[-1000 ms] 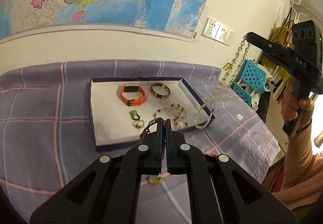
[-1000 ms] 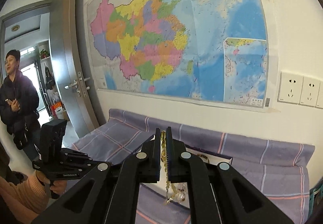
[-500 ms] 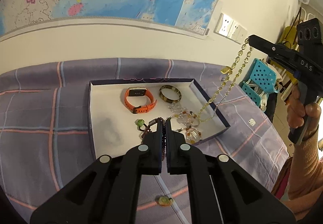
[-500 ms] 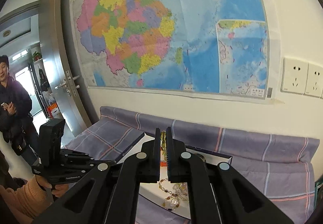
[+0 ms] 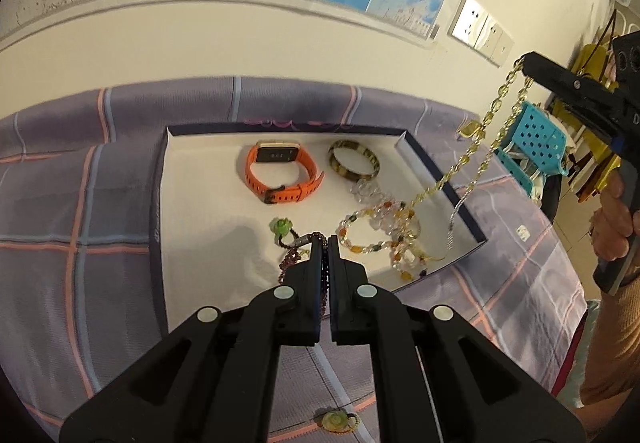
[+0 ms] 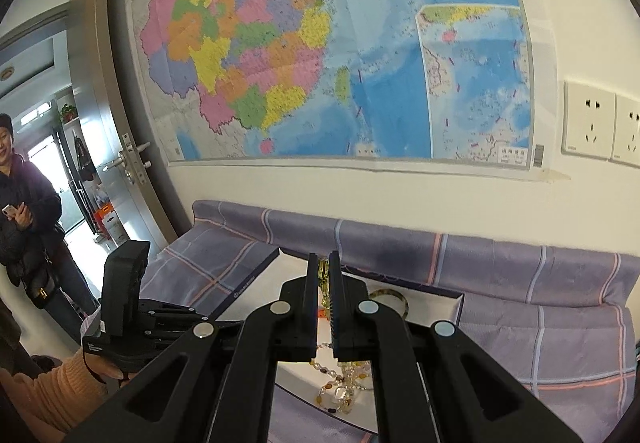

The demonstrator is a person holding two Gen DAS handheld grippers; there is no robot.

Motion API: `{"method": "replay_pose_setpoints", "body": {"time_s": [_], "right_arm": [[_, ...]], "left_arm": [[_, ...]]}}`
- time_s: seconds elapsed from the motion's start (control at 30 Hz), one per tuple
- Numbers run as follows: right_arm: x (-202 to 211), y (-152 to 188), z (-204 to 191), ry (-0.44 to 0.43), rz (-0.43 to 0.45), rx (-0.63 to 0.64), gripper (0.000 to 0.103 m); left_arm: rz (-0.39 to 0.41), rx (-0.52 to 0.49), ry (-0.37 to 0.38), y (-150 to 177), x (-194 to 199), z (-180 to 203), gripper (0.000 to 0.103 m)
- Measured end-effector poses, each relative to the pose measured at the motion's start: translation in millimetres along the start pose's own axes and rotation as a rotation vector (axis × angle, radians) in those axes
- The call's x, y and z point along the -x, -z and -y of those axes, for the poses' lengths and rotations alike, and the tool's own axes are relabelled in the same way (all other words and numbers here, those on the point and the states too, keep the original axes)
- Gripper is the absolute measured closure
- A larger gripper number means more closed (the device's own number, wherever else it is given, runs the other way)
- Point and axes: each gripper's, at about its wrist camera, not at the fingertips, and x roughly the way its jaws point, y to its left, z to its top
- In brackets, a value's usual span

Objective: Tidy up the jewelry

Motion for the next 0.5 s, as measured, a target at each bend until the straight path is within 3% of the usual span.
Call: {"method": "replay_pose_setpoints", "body": {"time_s": [0.5], "right_arm": [[-24.8, 19.7, 3.9, -0.033, -0.071, -0.028, 0.1]], "left_arm": [[-0.064, 0.015, -0.033, 9.2, -28.3, -2.1, 0.099]]}}
